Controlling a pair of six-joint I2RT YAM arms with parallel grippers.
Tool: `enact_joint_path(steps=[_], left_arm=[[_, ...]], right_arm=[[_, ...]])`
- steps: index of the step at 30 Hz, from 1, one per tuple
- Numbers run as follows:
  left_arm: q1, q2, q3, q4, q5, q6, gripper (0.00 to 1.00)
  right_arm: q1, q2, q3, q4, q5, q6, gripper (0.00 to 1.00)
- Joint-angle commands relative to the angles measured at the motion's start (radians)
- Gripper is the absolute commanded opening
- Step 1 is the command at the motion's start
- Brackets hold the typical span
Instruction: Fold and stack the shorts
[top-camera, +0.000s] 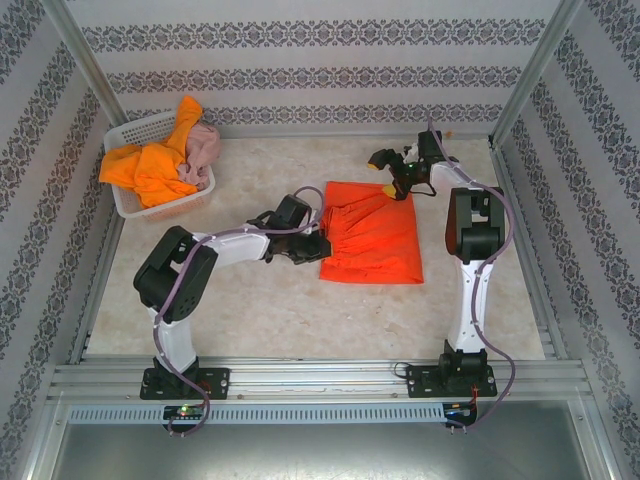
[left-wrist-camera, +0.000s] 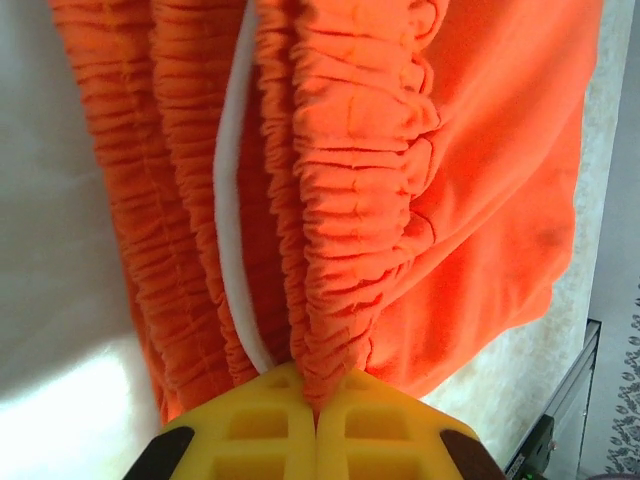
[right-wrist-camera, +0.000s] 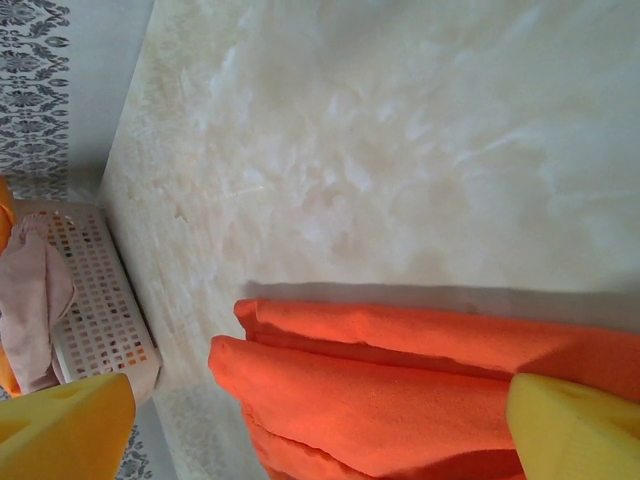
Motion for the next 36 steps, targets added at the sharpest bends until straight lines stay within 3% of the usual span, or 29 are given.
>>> enact_joint_path(steps=[1, 5, 7, 10, 15, 19, 25, 36], left_arm=[[0.014, -0.028, -0.045, -0.032, -0.001, -0.007, 0.03], [0.015, -0.016, -0.055, 0.021, 0.012, -0.023, 0.16], [0.019, -0.048, -0.028, -0.002, -0.02, 0.006, 0.29], [0.037, -0.101, 0.034, -0.036, -0.049, 0.044, 0.51], [0.057, -0.093, 0.155, -0.005, -0.002, 0.02, 0.68], [0.056, -0.038, 0.222, 0.063, 0.031, -0.02, 0.75], [0.056, 0.103, 0.325, 0.111, 0.051, -0.048, 0.76], [0.064, 0.323, 0.454, 0.071, -0.037, 0.012, 0.77]], right_arm=[[-0.022, 0.05, 0.028, 0.014, 0.035, -0.011, 0.96], [-0.022, 0.034, 0.033, 0.042, 0.006, 0.007, 0.97], [-0.019, 0.0, 0.034, 0.061, -0.012, 0.015, 0.97], [-0.013, -0.093, 0.028, 0.069, -0.027, 0.003, 0.97], [-0.001, -0.319, -0.09, 0.05, 0.026, -0.061, 0.98], [0.009, -0.479, -0.271, 0.057, 0.036, -0.065, 0.98], [0.017, -0.673, -0.594, 0.087, 0.074, -0.032, 0.98], [0.056, -0.781, -1.005, 0.161, 0.104, 0.018, 0.98]])
